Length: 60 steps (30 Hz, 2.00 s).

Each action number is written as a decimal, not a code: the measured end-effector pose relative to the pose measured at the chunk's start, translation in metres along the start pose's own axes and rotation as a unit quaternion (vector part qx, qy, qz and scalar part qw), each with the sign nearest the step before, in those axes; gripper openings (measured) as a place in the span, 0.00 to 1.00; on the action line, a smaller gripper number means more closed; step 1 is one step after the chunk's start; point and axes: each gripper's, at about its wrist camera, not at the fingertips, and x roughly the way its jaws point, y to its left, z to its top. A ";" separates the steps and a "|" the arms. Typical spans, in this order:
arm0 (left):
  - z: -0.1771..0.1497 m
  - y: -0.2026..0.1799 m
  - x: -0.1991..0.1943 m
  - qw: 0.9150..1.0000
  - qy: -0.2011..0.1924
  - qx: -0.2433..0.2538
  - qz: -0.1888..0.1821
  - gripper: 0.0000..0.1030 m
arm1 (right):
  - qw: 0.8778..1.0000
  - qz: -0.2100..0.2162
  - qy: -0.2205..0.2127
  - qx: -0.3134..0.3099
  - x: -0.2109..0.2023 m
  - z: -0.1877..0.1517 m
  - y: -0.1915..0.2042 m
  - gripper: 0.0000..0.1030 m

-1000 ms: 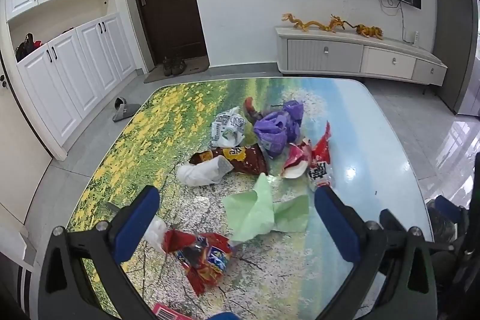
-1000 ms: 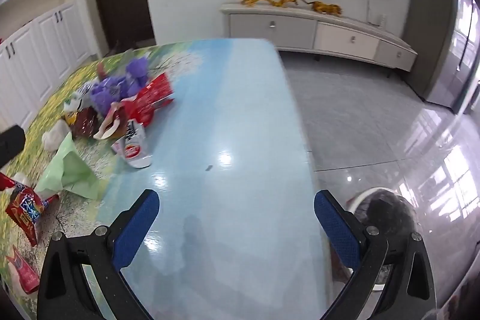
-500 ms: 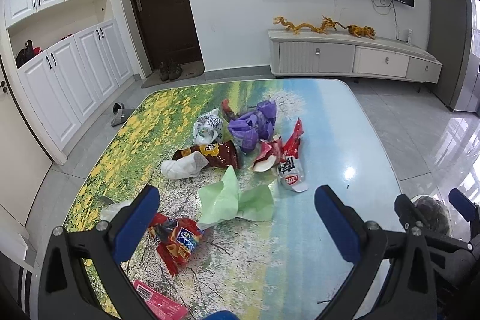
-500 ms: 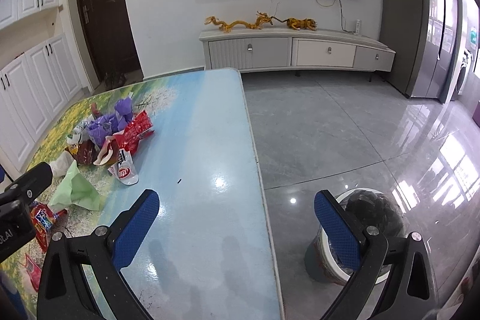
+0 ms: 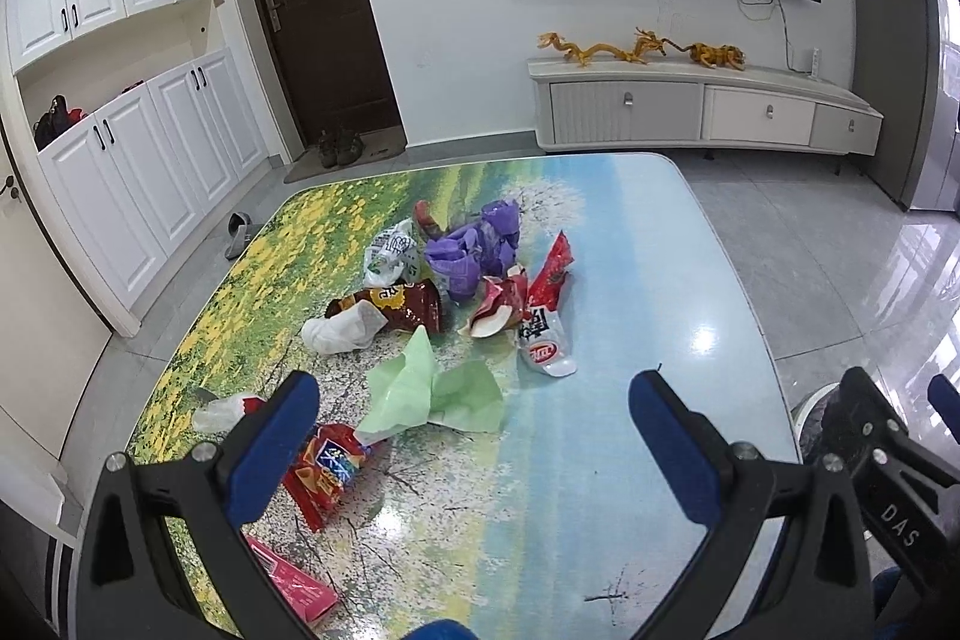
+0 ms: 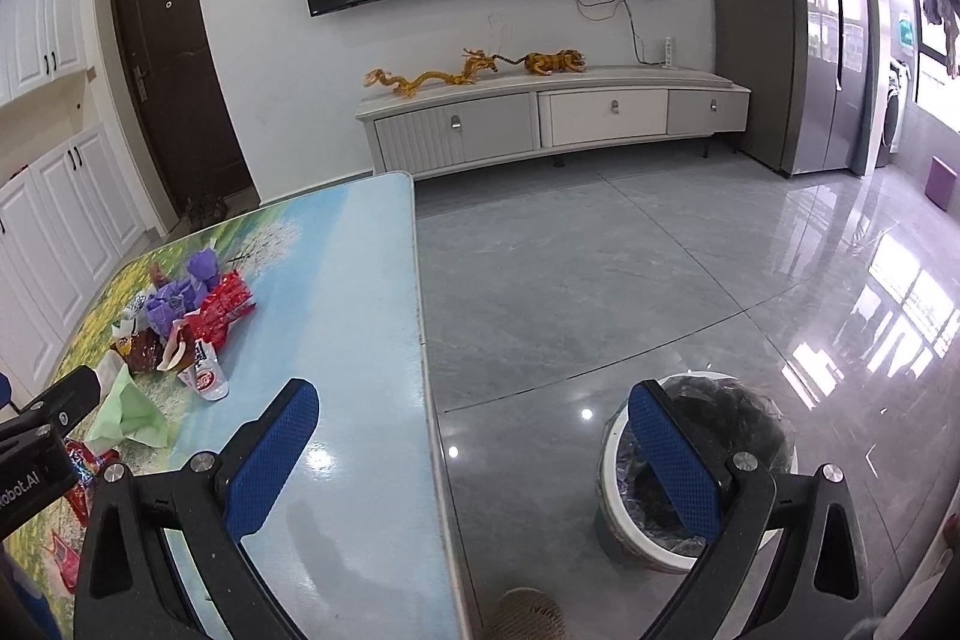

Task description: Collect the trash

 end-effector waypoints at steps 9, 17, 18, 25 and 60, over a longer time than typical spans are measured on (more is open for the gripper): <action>-0.004 -0.007 -0.001 1.000 -0.007 0.009 0.001 1.00 | 1.000 -0.010 -0.007 0.018 -0.005 0.001 -0.016 1.00; -0.006 -0.011 -0.001 1.000 -0.010 0.015 -0.011 1.00 | 1.000 -0.015 -0.012 0.018 -0.011 0.001 -0.021 1.00; -0.006 -0.011 -0.001 1.000 -0.009 0.015 -0.013 1.00 | 1.000 -0.016 -0.013 0.018 -0.012 0.001 -0.021 1.00; -0.005 -0.007 0.001 1.000 -0.009 0.013 -0.018 1.00 | 0.999 -0.026 -0.019 0.015 -0.016 0.004 -0.019 1.00; -0.022 -0.001 -0.018 0.991 -0.017 0.044 -0.126 1.00 | 0.997 -0.053 -0.045 0.014 -0.041 0.009 -0.015 1.00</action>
